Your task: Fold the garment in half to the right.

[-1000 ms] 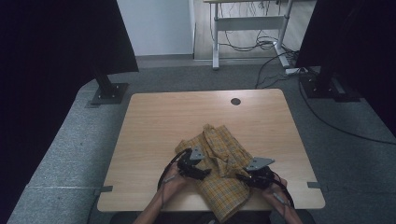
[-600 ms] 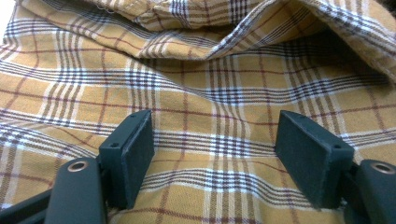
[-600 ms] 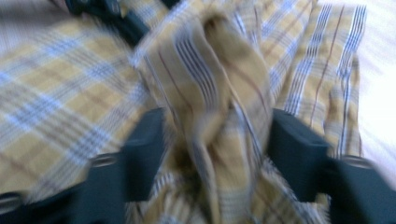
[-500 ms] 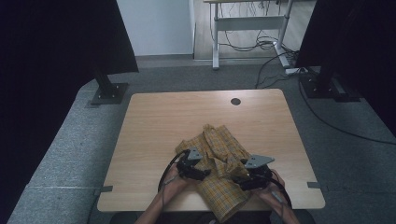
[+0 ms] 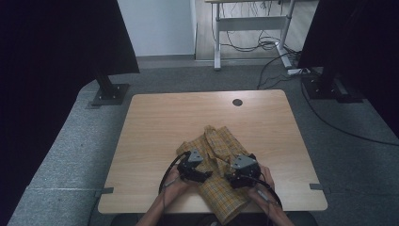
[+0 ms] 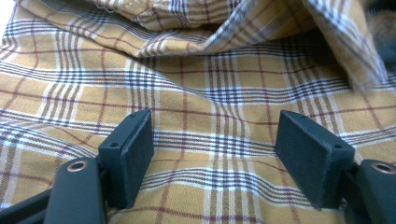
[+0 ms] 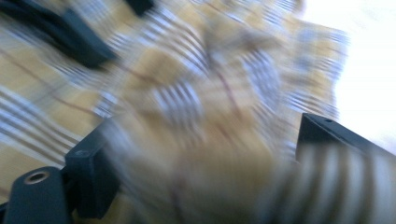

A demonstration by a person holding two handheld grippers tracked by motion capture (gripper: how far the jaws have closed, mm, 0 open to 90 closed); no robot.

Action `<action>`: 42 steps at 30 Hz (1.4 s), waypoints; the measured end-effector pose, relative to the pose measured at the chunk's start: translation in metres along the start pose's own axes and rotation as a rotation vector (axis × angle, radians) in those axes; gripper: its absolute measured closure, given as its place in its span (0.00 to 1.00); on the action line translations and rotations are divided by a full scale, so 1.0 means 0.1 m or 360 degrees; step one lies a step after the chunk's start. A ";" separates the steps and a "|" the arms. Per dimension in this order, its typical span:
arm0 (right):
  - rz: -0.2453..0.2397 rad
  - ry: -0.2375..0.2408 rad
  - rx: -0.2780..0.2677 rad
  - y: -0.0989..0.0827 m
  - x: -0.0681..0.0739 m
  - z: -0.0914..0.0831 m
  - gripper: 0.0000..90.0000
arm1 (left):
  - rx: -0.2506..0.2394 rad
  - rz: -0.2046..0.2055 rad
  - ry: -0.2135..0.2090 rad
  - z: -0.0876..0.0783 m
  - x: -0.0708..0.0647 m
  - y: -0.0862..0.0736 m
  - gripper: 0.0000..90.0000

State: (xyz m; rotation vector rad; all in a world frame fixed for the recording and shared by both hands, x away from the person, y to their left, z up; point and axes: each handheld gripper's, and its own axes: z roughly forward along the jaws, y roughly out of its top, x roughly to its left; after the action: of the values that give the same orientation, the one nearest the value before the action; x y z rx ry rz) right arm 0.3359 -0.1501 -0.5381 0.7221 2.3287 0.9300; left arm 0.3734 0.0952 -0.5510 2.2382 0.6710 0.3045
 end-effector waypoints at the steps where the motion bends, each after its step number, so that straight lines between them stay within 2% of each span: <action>1: 0.0008 -0.0031 0.0010 -0.03 -0.04 -0.02 0.14 | -0.0003 0.0000 -0.0001 0.00 0.00 0.00 0.31; 5: 0.0149 -0.0048 0.0003 -0.20 -0.27 -0.13 0.15 | -0.0013 -0.0002 -0.0008 0.00 0.01 -0.01 0.31; 8: 0.0212 -0.0101 -0.0006 -0.33 -0.41 -0.25 0.15 | -0.0018 -0.0005 -0.0008 0.00 0.00 -0.02 0.31; 10: 0.0278 -0.0099 -0.0026 -0.42 -0.49 -0.33 0.15 | -0.0021 -0.0006 -0.0009 0.00 0.01 -0.02 0.31; 11: 0.0278 -0.0099 -0.0026 -0.42 -0.49 -0.33 0.15 | -0.0021 -0.0006 -0.0009 0.00 0.01 -0.02 0.31; 12: 0.0335 -0.0091 -0.0047 -0.50 -0.55 -0.39 0.15 | -0.0024 -0.0005 -0.0009 0.00 0.01 -0.02 0.31; 19: 0.0442 -0.0069 -0.0095 -0.72 -0.67 -0.60 0.15 | -0.0030 -0.0009 -0.0012 0.00 0.01 -0.02 0.31; 24: 0.0505 -0.0117 -0.0124 -0.78 -0.74 -0.78 0.15 | -0.0029 -0.0009 -0.0013 0.00 0.01 -0.02 0.31; 26: 0.0505 -0.0157 -0.0136 -0.76 -0.76 -0.83 0.15 | -0.0026 -0.0008 -0.0012 0.00 0.01 -0.02 0.31; 27: 0.0504 -0.0153 -0.0147 -0.73 -0.77 -0.84 0.15 | -0.0025 -0.0009 -0.0012 0.00 0.01 -0.02 0.31; 30: 0.0494 -0.0106 -0.0187 -0.61 -0.77 -0.79 0.14 | -0.0030 -0.0013 -0.0012 0.00 0.01 -0.02 0.30; 33: 0.0421 -0.0055 -0.0200 -0.43 -0.73 -0.69 0.13 | -0.0032 -0.0015 -0.0003 -0.01 0.01 -0.01 0.27; 37: 0.0324 0.0065 -0.0207 -0.15 -0.64 -0.55 0.12 | -0.0053 0.0064 0.0055 -0.09 -0.03 0.04 0.24; 40: 0.0254 0.0150 -0.0196 0.06 -0.58 -0.38 0.12 | -0.0089 0.0056 0.0044 -0.17 -0.04 0.05 0.23; 42: 0.0213 0.0205 -0.0187 0.19 -0.56 -0.24 0.11 | -0.0089 0.0047 0.0060 -0.21 -0.04 0.03 0.22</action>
State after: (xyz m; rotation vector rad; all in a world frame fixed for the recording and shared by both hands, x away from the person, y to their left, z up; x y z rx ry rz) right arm 0.3666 -0.1853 -0.4943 0.7981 2.3350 1.1947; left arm 0.3627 0.1044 -0.5350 2.1954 0.6418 0.3768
